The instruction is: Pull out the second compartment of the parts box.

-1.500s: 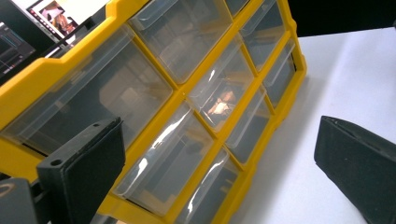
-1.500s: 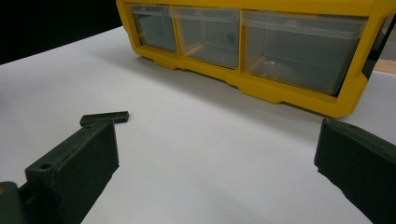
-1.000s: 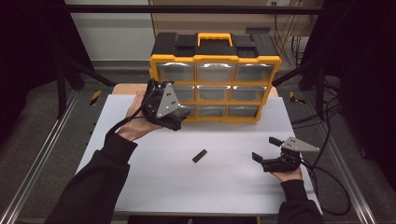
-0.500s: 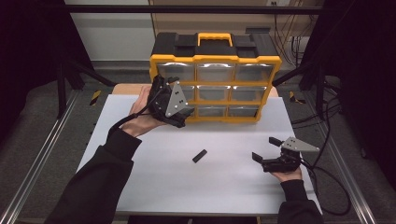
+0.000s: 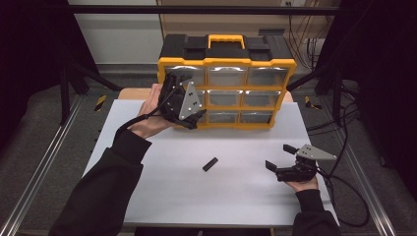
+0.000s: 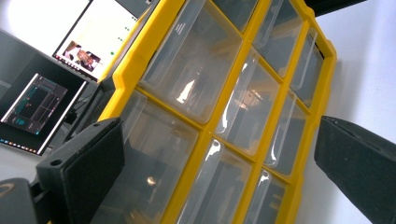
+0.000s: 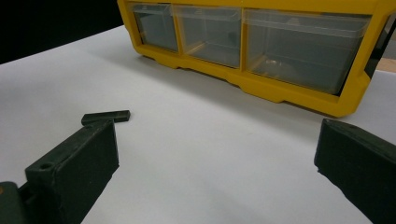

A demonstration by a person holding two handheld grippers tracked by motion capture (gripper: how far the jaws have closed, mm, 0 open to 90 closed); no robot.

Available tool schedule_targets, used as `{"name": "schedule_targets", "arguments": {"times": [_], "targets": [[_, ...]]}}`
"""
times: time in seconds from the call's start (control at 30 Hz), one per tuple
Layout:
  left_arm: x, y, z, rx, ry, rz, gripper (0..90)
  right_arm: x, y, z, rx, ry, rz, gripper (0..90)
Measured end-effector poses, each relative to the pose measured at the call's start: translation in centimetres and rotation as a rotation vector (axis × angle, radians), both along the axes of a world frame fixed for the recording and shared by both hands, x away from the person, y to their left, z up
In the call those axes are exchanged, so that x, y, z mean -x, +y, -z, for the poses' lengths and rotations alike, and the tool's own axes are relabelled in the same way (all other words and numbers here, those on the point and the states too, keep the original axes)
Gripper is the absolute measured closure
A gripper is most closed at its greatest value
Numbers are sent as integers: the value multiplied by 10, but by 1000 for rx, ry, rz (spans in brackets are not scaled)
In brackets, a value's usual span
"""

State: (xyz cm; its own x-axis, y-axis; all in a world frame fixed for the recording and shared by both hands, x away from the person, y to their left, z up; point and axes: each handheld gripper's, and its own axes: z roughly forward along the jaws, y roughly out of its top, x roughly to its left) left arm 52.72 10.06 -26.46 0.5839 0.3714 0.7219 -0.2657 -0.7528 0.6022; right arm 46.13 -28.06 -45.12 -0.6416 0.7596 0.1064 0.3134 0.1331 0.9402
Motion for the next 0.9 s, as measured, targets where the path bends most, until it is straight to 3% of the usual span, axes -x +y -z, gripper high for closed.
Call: {"name": "schedule_targets", "arguments": {"times": [0.9], "targets": [[-13,-31,-6,-108,-104,13,18,0,0,0,-1,-3,0,2]]}}
